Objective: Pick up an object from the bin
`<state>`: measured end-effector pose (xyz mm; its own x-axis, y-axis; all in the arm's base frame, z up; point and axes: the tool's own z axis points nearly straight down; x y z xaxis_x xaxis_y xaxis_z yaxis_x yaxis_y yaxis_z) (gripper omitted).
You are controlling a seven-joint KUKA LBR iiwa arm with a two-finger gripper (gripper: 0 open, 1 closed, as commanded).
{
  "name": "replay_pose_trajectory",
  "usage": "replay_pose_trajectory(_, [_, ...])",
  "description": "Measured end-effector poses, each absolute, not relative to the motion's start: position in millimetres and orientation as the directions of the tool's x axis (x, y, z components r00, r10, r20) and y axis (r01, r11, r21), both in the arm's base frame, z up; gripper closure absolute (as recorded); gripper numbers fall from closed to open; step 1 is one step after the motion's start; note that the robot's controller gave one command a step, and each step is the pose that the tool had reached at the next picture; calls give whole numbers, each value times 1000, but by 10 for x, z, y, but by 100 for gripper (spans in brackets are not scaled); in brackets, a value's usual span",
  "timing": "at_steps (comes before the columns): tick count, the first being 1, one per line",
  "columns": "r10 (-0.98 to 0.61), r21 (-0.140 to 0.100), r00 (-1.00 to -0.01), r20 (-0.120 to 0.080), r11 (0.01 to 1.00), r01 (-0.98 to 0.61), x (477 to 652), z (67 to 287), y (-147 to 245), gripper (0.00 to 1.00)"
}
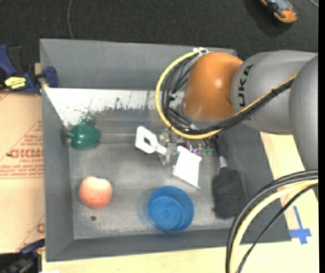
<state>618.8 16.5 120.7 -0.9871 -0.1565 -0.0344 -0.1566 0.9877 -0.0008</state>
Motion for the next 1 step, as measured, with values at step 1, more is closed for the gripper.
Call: replay_pose_trajectory(1, [-164, 2, -986, -24, 986, -164, 6144, 1185, 248, 100])
